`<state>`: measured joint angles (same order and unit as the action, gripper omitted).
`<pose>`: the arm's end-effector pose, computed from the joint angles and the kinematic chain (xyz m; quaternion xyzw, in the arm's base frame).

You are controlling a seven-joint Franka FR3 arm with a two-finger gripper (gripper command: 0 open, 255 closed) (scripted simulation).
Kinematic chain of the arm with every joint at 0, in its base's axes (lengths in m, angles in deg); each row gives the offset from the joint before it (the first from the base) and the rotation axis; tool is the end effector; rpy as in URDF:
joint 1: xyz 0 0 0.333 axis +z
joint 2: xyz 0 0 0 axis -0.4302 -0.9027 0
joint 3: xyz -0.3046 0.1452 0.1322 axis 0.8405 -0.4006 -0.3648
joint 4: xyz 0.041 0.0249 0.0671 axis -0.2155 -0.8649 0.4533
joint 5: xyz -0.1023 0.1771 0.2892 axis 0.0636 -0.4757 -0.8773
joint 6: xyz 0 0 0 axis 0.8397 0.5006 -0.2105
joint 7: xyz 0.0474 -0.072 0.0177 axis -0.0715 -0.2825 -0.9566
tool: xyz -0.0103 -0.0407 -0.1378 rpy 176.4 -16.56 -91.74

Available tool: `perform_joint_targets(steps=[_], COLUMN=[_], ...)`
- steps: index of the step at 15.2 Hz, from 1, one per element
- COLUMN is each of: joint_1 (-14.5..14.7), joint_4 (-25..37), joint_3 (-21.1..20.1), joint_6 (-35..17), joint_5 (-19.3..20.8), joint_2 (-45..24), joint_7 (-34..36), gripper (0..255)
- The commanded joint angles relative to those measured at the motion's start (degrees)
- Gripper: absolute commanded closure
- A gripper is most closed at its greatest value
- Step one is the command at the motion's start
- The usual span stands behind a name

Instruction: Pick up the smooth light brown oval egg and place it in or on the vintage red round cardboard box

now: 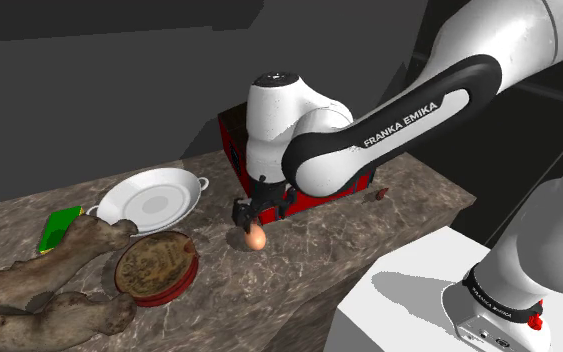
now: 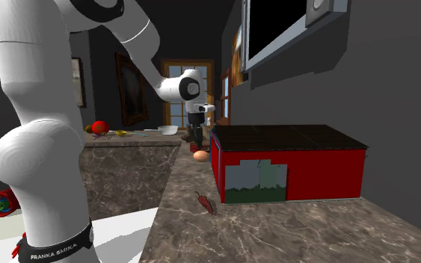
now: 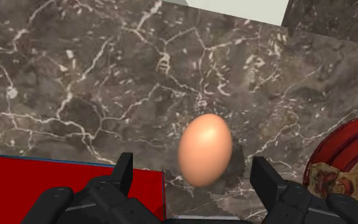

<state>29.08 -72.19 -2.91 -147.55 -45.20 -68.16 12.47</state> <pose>0.4106 0.2952 0.4174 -0.9938 0.0992 -0.0376 0.0336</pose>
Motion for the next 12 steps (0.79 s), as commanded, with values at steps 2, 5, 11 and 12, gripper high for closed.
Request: perform_joint_targets(steps=[2,5,11,12], joint_1=[0.6,0.9,1.3,1.3], joint_4=[2.6,2.1,1.6,1.6], joint_3=[-0.4,-0.1,0.3,0.3], joint_6=[-2.1,-4.2,-6.5,-6.5], joint_5=[3.6,5.2,7.2,7.2], joint_2=[-5.0,-6.8,-9.2,-9.2], joint_7=[3.8,4.8,6.2,6.2], gripper=[0,0,0,0])
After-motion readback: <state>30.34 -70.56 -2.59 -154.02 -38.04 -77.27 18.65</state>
